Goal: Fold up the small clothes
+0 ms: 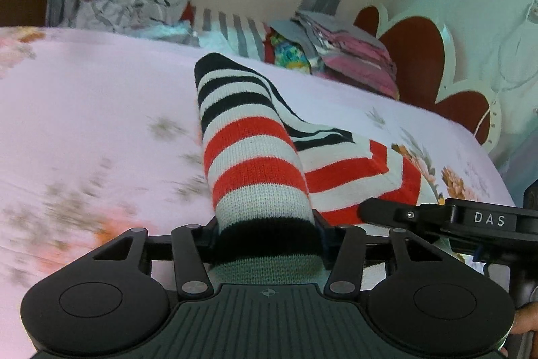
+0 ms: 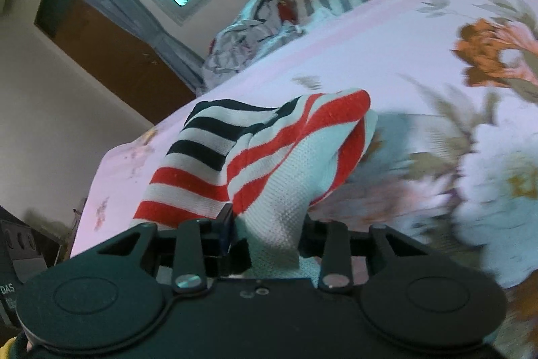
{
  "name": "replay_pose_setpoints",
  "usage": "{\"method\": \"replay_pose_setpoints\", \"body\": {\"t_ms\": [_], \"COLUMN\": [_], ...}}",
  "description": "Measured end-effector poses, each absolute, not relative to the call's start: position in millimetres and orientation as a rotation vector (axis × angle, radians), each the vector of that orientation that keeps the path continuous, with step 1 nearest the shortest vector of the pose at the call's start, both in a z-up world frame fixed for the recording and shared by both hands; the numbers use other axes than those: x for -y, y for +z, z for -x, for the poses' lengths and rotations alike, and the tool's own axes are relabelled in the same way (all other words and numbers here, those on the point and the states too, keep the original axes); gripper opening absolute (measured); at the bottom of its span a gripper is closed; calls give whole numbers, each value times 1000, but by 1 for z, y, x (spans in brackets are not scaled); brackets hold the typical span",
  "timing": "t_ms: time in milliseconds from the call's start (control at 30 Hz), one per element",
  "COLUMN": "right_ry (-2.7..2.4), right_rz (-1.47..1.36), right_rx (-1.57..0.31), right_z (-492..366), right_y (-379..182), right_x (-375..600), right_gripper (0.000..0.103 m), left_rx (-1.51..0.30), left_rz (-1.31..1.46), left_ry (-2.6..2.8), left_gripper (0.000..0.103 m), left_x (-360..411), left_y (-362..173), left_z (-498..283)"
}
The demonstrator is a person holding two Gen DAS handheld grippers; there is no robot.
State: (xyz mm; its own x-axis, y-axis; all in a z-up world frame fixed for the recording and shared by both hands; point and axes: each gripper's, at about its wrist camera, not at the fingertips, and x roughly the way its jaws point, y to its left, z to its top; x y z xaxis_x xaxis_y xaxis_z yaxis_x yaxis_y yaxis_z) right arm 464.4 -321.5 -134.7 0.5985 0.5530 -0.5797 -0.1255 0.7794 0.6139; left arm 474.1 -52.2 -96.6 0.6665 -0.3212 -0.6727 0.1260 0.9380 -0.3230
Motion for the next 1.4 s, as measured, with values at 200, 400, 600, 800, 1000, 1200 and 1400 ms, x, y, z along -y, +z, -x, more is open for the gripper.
{"method": "replay_pose_setpoints", "body": {"t_ms": [200,400,600,800,1000,1200,1400], "right_ry": [437,444,469,428,374,322,245], "right_rz": [-545,-548,-501,-441,-471,-501,-475], "right_rx": [-813,-813,-843,-895,-951,-924,-902], "right_z": [-463,-466,-488,-504,-506,-513,-534], "right_y": [-117,-120,-138,-161,-168,-161,-168], "right_x": [231,126,47,19,26,36,32], "right_gripper": [35,35,35,35,44,62,38], "left_rx": [-764,-767,-785,-796,-812,-714,-761], "left_rz": [281,279,292,323,350,304,259], "left_ry": [-254,-237,-176,-169,-161,-146,-109], "left_gripper": [50,50,50,56,74,74,74], "left_x": [-47,-154,-228,-257,-256,-262,-255], "left_y": [-90,-99,-124,-163,-174,-141,-158], "left_z": [-464,-471,-481,-483,-488,-481,-509]}}
